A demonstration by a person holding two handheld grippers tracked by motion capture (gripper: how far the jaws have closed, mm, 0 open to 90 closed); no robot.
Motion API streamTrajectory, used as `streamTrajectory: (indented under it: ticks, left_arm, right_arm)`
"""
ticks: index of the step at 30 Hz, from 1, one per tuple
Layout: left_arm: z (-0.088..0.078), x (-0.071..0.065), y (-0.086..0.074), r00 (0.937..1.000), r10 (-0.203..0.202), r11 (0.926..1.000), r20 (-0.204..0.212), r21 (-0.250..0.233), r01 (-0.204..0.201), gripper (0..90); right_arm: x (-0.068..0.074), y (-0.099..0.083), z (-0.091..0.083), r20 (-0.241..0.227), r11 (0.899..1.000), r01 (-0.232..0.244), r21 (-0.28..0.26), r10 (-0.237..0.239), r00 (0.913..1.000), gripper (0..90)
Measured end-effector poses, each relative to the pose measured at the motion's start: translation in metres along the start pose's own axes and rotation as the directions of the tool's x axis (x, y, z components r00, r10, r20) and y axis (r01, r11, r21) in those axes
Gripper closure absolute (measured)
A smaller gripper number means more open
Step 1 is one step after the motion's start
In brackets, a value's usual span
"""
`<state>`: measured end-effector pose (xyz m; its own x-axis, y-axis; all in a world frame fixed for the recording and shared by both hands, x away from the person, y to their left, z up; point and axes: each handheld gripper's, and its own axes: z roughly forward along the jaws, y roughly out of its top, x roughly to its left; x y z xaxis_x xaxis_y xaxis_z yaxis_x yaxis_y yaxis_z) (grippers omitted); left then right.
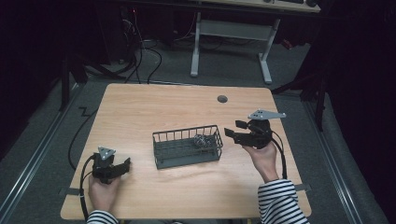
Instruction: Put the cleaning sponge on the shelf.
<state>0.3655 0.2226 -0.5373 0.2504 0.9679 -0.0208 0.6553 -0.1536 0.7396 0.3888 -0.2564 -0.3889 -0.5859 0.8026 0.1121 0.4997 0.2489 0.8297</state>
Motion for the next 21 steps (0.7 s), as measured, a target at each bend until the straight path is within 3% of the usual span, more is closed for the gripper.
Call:
streamTrajectory:
  ticks: [11, 21]
  left_arm:
    - [0.000, 0.000, 0.000, 1.0000, 0.001, 1.0000, -0.001, 0.000, -0.001, 25.4]
    - [0.000, 0.000, 0.000, 1.0000, 0.003, 1.0000, -0.003, 0.000, -0.003, 25.4]
  right_arm:
    - [-0.015, -0.010, -0.027, 0.042, 0.999, -0.030, -0.038, 0.031, 0.9986, 40.0]
    - [-0.031, -0.033, -0.044, 0.082, 0.995, -0.080, -0.052, 0.084, 0.9930, 40.7]
